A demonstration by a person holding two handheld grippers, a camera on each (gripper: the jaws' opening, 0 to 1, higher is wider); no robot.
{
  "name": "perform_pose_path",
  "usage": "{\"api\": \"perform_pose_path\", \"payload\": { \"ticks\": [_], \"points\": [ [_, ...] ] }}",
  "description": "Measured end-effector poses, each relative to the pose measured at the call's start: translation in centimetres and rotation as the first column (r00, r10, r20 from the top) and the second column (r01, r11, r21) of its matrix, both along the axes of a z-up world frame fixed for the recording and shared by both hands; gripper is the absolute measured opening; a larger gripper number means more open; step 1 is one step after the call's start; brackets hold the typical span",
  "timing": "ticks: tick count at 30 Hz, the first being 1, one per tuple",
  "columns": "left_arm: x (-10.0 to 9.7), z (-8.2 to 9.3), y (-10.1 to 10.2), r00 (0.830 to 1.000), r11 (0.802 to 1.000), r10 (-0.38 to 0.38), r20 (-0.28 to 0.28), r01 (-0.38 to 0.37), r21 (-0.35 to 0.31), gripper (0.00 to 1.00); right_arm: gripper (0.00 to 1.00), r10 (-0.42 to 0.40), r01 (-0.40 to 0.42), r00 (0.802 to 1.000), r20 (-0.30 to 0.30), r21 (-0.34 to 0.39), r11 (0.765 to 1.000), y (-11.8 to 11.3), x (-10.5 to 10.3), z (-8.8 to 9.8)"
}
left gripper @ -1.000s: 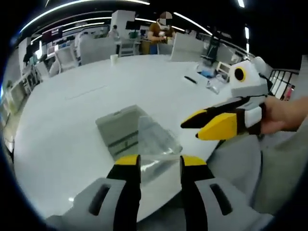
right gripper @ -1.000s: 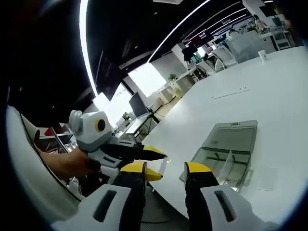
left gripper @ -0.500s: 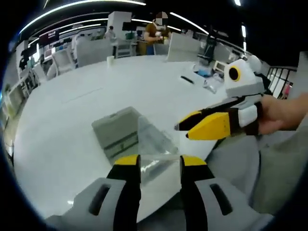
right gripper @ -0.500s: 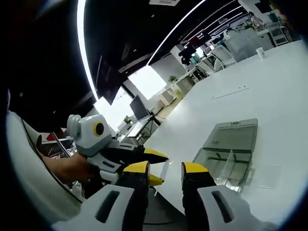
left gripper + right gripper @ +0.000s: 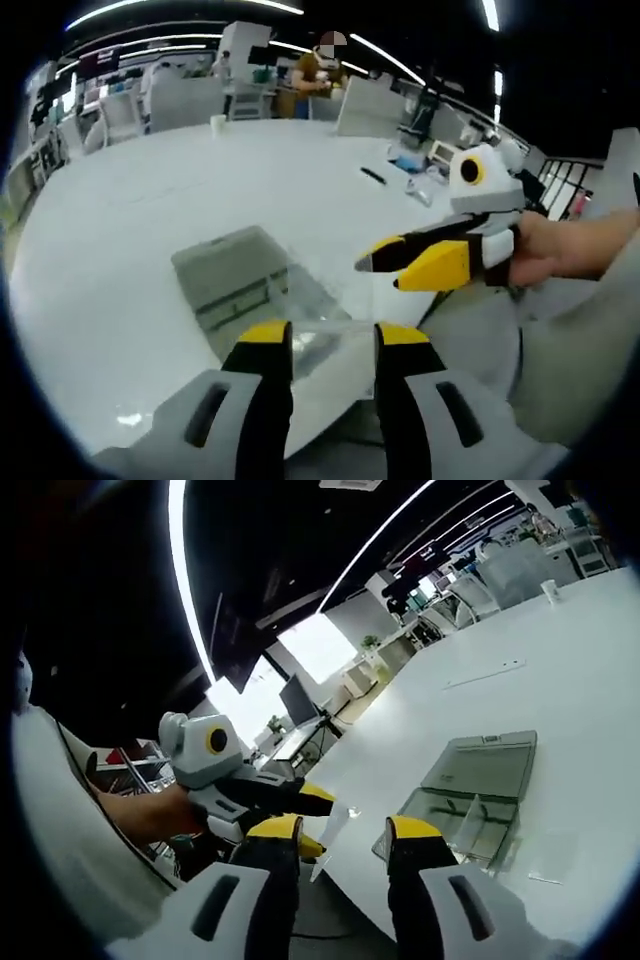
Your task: Insert the divider into the dual guide fixture by aligning both edges with the guide slots and pushing it downward to the bottom, including one-sided entry, uneven engagement, binding, and posture correction.
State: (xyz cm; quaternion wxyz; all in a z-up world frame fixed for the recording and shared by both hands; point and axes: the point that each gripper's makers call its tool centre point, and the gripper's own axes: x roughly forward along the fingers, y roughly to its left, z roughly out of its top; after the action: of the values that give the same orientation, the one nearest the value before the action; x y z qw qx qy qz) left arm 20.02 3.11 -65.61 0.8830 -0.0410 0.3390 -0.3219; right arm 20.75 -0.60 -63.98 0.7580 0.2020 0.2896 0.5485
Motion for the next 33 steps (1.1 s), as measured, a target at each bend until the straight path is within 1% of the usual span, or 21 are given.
{"api": "perform_pose_path", "payload": {
  "ticks": [1,4,11,13,16,17,21,24,27,33],
  "points": [
    [-0.1,0.1,-0.2,1.000,1.000,-0.007,-0.008,0.007,-0.019,0.29,0.32,0.009,-0.009,1.000,0.004,0.007,1.000,0.0,0.0,0.1],
    [-0.1,0.2,-0.4,1.000,0.999,-0.020,-0.006,0.019,-0.040,0.29,0.33,0.020,-0.020,1.000,0.010,0.014,1.000,-0.1,0.2,0.2],
    [-0.3,0.5,-0.8,0.999,0.992,-0.045,-0.013,0.043,-0.118,0.29,0.38,0.069,-0.070,0.997,0.018,0.048,0.996,0.0,0.1,0.6],
    [-0.5,0.8,-1.1,0.998,0.986,-0.055,-0.020,0.051,-0.158,0.29,0.41,0.098,-0.099,0.995,0.024,0.070,0.993,0.1,-0.2,0.8],
    [-0.7,1.3,-1.3,0.998,0.982,-0.066,-0.013,0.063,-0.178,0.29,0.43,0.128,-0.130,0.991,0.024,0.090,0.987,0.2,-0.6,1.1],
    [-0.8,1.6,-1.6,0.997,0.977,-0.076,-0.011,0.073,-0.198,0.29,0.43,0.137,-0.139,0.990,0.027,0.088,0.986,0.2,-0.7,1.1],
    [-0.8,2.3,-2.0,0.996,0.965,-0.090,-0.006,0.086,-0.248,0.29,0.44,0.143,-0.145,0.989,0.022,0.107,0.984,0.3,-0.4,1.1],
    [-0.9,2.7,-2.3,0.995,0.960,-0.102,0.002,0.099,-0.263,0.29,0.45,0.153,-0.155,0.988,0.028,0.125,0.980,0.4,-0.5,1.5],
    [-1.0,3.1,-2.6,0.993,0.951,-0.118,0.003,0.114,-0.288,0.29,0.49,0.163,-0.166,0.986,0.030,0.138,0.976,0.4,-0.6,1.8],
    [-1.2,3.6,-2.9,0.992,0.934,-0.129,0.001,0.122,-0.335,0.29,0.50,0.180,-0.180,0.984,0.014,0.176,0.968,0.4,-0.6,2.2]
  ]
}}
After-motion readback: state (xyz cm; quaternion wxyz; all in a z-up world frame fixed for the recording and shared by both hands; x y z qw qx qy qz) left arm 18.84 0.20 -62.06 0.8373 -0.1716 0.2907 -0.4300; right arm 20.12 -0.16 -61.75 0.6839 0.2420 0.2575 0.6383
